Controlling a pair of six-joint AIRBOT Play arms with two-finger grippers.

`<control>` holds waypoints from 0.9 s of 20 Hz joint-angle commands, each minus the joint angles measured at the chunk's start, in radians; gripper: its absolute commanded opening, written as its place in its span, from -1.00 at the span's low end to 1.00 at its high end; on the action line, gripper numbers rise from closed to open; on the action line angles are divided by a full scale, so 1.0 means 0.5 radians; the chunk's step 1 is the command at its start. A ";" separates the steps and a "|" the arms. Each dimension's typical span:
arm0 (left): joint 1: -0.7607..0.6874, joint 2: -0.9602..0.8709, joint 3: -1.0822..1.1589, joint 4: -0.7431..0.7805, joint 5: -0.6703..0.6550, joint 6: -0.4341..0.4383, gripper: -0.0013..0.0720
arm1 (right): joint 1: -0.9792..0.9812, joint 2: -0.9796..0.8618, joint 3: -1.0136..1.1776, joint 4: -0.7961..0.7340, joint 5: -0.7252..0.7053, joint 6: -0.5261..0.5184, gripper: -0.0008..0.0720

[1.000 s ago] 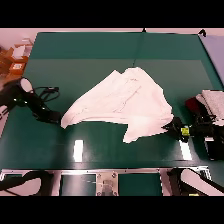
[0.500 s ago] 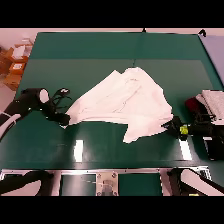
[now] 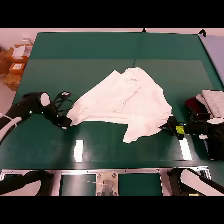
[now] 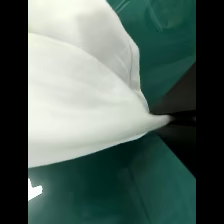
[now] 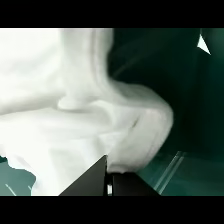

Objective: Fold the shirts.

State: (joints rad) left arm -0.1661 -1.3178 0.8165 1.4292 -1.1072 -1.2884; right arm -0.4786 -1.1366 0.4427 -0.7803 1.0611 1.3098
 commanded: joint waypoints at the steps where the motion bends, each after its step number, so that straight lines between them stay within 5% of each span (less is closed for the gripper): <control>1: 0.002 0.006 0.079 0.002 -0.196 0.086 -0.90 | 0.018 0.002 0.002 0.116 0.009 -0.088 -0.93; 5: 0.046 0.006 0.301 -0.138 -0.420 0.264 -0.90 | 0.011 0.002 0.007 0.139 0.002 -0.146 -0.93; 9: 0.567 0.003 0.334 -0.999 -0.587 0.552 -0.90 | -0.206 0.003 0.013 0.117 -0.012 -0.130 -0.93; 14: 0.857 0.001 0.165 -1.296 -0.783 0.693 -0.90 | -0.316 0.003 0.027 0.163 0.047 -0.171 -0.93; 18: 0.858 0.025 0.179 -2.038 -0.866 0.866 -0.90 | -0.259 0.026 0.262 0.899 0.468 -0.472 -0.93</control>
State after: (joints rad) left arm 0.2432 -1.3140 0.8970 0.6910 -1.4853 -0.9207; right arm -0.6128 -1.1324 0.4992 -0.5831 1.1477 1.1687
